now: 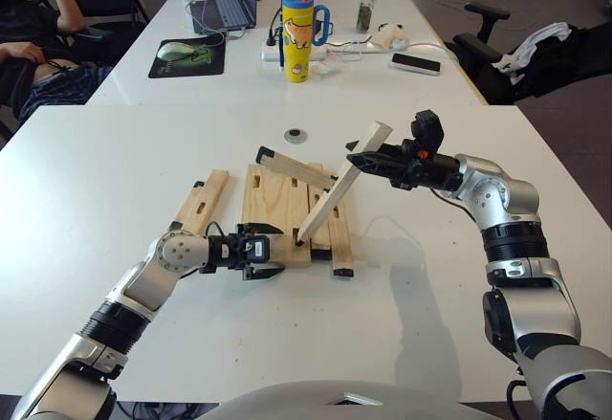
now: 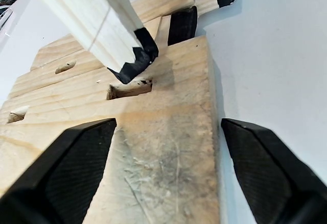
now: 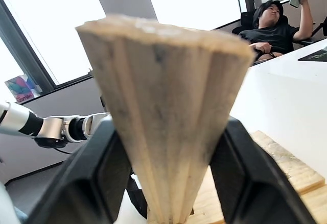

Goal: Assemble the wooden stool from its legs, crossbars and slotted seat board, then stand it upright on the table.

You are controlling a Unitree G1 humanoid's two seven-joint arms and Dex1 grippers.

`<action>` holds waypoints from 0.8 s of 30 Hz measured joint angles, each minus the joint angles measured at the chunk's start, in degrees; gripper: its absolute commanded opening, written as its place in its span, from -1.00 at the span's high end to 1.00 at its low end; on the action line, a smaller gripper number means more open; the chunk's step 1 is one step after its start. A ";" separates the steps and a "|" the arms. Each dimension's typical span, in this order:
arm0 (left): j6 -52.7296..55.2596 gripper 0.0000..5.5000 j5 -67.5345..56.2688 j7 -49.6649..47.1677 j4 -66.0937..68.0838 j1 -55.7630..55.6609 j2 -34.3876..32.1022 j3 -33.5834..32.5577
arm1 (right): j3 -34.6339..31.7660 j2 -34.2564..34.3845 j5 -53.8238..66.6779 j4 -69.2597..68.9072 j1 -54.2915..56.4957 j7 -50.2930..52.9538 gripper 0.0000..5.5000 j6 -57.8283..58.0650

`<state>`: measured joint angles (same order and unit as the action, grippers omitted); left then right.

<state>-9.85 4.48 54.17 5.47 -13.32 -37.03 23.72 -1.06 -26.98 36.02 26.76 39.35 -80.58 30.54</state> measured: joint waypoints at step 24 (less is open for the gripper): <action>2.49 -0.39 0.17 -0.77 -1.98 1.72 0.71 0.73 | 9.77 -1.11 -8.42 -17.33 -2.02 1.45 0.26 -9.14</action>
<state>-7.36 4.65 53.41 3.49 -11.60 -36.32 24.45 8.72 -28.09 27.61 9.43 37.33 -79.13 21.40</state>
